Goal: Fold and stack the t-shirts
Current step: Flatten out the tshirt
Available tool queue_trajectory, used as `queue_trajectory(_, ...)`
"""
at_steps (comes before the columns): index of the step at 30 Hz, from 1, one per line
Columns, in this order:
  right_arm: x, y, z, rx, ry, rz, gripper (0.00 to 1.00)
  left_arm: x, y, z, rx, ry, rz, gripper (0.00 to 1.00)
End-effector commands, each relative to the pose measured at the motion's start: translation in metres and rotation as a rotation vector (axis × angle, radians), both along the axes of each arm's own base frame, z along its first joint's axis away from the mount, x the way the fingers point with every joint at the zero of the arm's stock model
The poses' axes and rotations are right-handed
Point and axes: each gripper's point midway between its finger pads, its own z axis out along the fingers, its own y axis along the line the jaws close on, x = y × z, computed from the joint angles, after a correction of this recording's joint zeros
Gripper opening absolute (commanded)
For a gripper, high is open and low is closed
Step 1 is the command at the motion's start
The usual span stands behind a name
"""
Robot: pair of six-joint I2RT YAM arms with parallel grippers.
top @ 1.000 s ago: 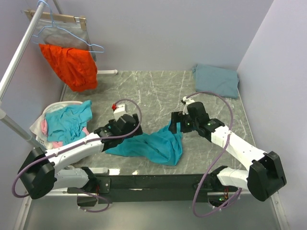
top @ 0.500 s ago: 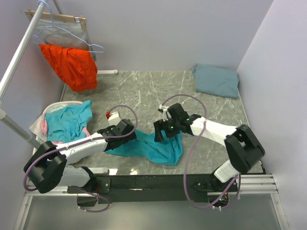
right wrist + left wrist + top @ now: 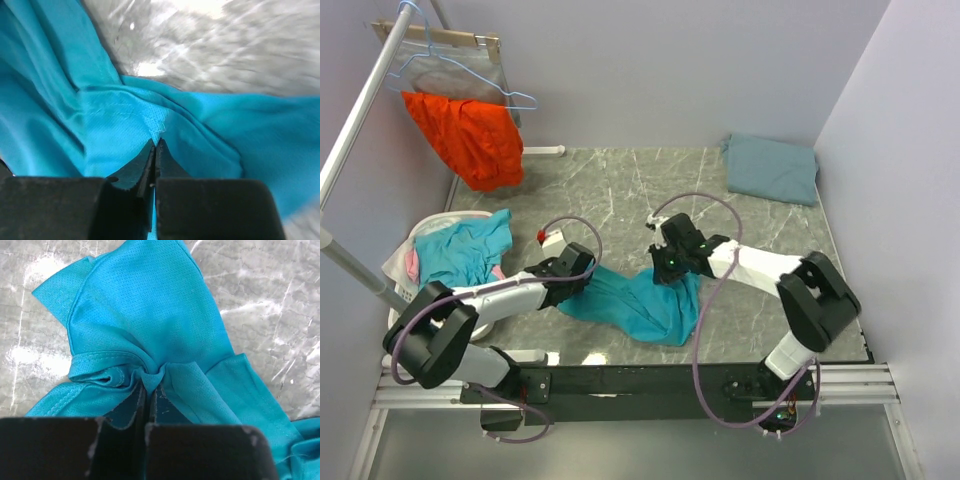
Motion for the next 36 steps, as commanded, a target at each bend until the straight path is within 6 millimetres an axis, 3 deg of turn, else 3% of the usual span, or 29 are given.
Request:
queue_trajectory(1, 0.022, -0.012, 0.068, 0.041, -0.218, -0.096, 0.0, 0.005, -0.005, 0.022, -0.023, -0.03, -0.021, 0.01)
queue_trajectory(2, 0.022, -0.02, 0.093, 0.061, -0.276, -0.126, 0.0, 0.006, -0.005, 0.033, -0.024, -0.049, -0.027, 0.01)
queue_trajectory(7, 0.033, -0.084, 0.176, 0.042, -0.543, -0.389, 0.0, 0.009, 0.002, 0.12, -0.081, -0.228, -0.046, 0.01)
queue_trajectory(10, 0.036, -0.126, 0.191, -0.03, -0.601, -0.53, 0.01, 0.008, 0.013, 0.153, -0.083, -0.306, -0.032, 0.01)
queue_trajectory(12, 0.036, -0.149, 0.187, -0.084, -0.593, -0.599, 0.0, 0.004, 0.019, 0.16, -0.071, -0.316, -0.02, 0.01)
queue_trajectory(18, 0.032, -0.198, 0.195, -0.097, -0.622, -0.845, 0.0, -0.001, 0.028, 0.16, -0.082, -0.331, 0.022, 0.01)
queue_trajectory(19, 0.029, -0.21, 0.194, -0.095, -0.602, -0.902, 0.0, -0.004, 0.027, 0.152, -0.078, -0.312, 0.007, 0.02)
queue_trajectory(22, 0.017, -0.211, 0.172, -0.092, -0.461, -0.929, 0.0, -0.016, 0.018, 0.126, -0.091, -0.197, -0.032, 0.04)
queue_trajectory(27, -0.022, -0.188, 0.141, -0.011, -0.265, -0.909, 0.0, -0.055, 0.013, 0.087, -0.149, -0.023, -0.052, 0.06)
queue_trajectory(28, -0.033, -0.189, 0.137, 0.022, -0.246, -0.928, 0.0, -0.066, 0.009, 0.082, -0.178, 0.011, -0.061, 0.11)
queue_trajectory(29, -0.04, -0.187, 0.135, 0.042, -0.231, -0.926, 0.0, -0.071, 0.009, 0.083, -0.205, 0.009, -0.066, 0.35)
queue_trajectory(30, -0.046, -0.184, 0.133, 0.062, -0.209, -0.92, 0.12, -0.078, 0.011, 0.078, -0.211, 0.029, -0.066, 0.47)
queue_trajectory(31, -0.053, -0.186, 0.135, 0.08, -0.197, -0.939, 0.32, -0.086, 0.009, 0.076, -0.236, 0.056, -0.064, 0.59)
queue_trajectory(32, -0.056, -0.187, 0.136, 0.087, -0.193, -0.946, 0.46, -0.088, 0.005, 0.079, -0.252, 0.047, -0.081, 0.83)
queue_trajectory(33, -0.058, -0.186, 0.143, 0.103, -0.203, -0.949, 0.66, -0.088, 0.002, 0.089, -0.277, 0.028, -0.094, 0.88)
queue_trajectory(36, -0.056, -0.197, 0.165, 0.119, -0.28, -0.982, 0.74, -0.082, -0.013, 0.113, -0.355, -0.016, -0.109, 1.0)
